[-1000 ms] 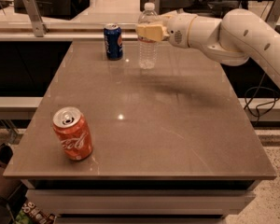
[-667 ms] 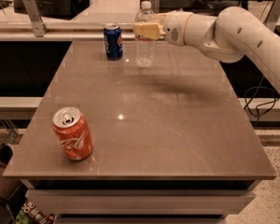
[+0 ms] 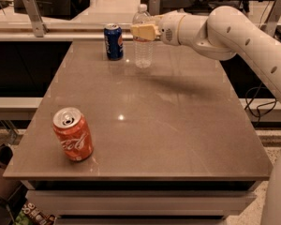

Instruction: Move water bottle near pepsi can

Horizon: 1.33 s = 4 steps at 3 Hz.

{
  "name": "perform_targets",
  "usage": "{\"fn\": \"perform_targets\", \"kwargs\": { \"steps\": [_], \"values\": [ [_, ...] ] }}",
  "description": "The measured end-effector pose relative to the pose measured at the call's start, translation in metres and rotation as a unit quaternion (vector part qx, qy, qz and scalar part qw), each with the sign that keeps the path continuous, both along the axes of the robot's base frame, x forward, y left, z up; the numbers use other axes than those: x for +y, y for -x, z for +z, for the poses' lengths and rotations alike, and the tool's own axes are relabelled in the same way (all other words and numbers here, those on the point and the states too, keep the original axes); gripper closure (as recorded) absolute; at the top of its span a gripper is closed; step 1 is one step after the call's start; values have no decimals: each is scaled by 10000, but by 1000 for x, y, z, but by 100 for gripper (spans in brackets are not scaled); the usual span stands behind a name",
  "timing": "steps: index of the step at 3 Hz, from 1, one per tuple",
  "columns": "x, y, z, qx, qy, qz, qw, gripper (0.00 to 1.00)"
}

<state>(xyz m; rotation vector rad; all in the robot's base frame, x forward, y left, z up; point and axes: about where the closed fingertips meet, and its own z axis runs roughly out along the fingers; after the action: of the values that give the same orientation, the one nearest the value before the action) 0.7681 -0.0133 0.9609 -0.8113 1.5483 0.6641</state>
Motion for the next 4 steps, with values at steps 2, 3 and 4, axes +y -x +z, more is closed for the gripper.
{"fn": "perform_targets", "kwargs": {
  "steps": [2, 3, 4],
  "values": [
    [15, -16, -11, -62, -203, 106, 9997, 100],
    [20, -20, -15, -121, -204, 80, 9997, 100],
    [24, -23, -18, -195, -122, -37, 9997, 84]
  ]
}}
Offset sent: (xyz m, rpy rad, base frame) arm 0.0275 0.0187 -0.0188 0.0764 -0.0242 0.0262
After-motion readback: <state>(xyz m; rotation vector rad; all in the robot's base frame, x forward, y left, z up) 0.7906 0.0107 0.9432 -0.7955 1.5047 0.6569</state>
